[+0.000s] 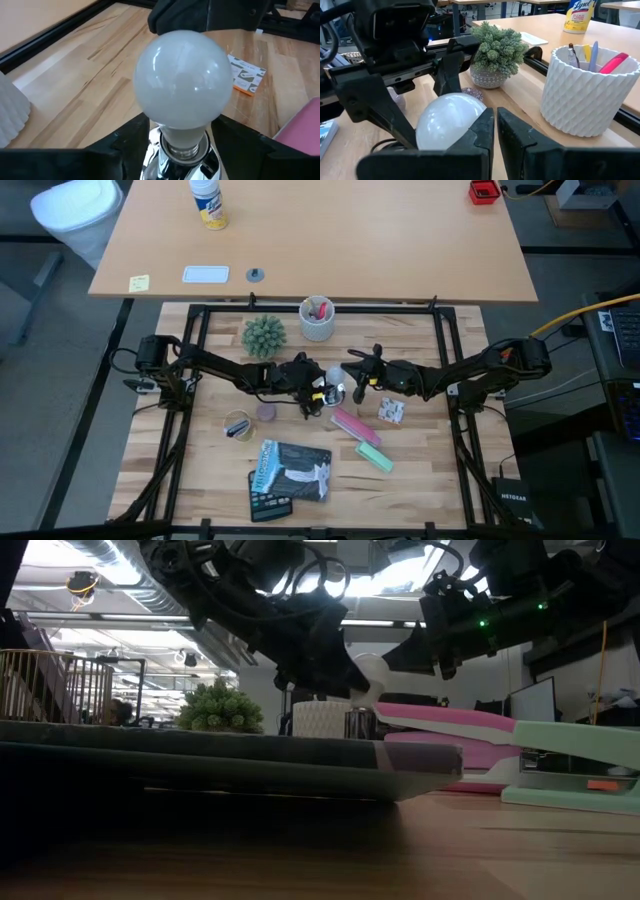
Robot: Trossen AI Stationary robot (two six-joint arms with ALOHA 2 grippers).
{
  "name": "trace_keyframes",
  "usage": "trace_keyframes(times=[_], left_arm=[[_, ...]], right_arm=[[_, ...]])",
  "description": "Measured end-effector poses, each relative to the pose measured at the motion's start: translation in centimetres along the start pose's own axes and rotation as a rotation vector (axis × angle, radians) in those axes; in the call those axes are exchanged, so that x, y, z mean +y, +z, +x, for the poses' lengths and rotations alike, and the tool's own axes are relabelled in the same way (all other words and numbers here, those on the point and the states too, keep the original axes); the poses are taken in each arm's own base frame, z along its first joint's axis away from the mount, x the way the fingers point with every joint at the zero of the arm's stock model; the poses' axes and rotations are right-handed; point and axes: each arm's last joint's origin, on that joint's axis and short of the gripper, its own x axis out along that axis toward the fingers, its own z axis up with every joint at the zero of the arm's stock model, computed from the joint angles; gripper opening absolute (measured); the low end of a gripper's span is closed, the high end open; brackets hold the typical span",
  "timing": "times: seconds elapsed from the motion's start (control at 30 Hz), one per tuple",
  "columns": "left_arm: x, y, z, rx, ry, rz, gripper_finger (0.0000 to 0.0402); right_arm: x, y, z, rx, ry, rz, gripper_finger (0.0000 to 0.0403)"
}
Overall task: Screw lightbulb
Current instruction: Remove the lightbulb from the lamp
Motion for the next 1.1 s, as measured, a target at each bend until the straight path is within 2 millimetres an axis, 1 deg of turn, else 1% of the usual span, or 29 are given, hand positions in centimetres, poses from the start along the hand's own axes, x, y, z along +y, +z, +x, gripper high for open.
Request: trace_keyframes(times=[0.13,0.27,0.37,0.53,1.0,1.1], left_arm=[[0.0,0.1,0.0,-0.003,-0.002,-0.008,0.0223],[0.0,0.1,0.0,-0.004,-0.006,-0.009,0.0234],[-0.1,0.0,0.3,-0.016,-0.009,-0.013,0.0235],[-0.4,-0.8,1.4,-0.042,-0.057,-0.017,0.0235],[-0.5,-0.6,1.5,-0.07,-0.064,0.001,0.0235],[-0.5,-0.4,1.3,-0.076,-0.064,-0.006,0.023]], right_arm=[[0.0,0.0,0.0,0.002,0.009,0.0,0.0028],[0.1,0.0,0.0,0.003,0.02,-0.001,0.0028],[0.1,0.0,0.0,0.003,0.02,-0.001,0.0028],[0.1,0.0,0.0,0.003,0.042,0.0,0.0028],[0.2,0.2,0.0,-0.018,0.053,0.007,0.0028],[0.2,0.3,0.0,-0.033,0.053,0.012,0.0028]])
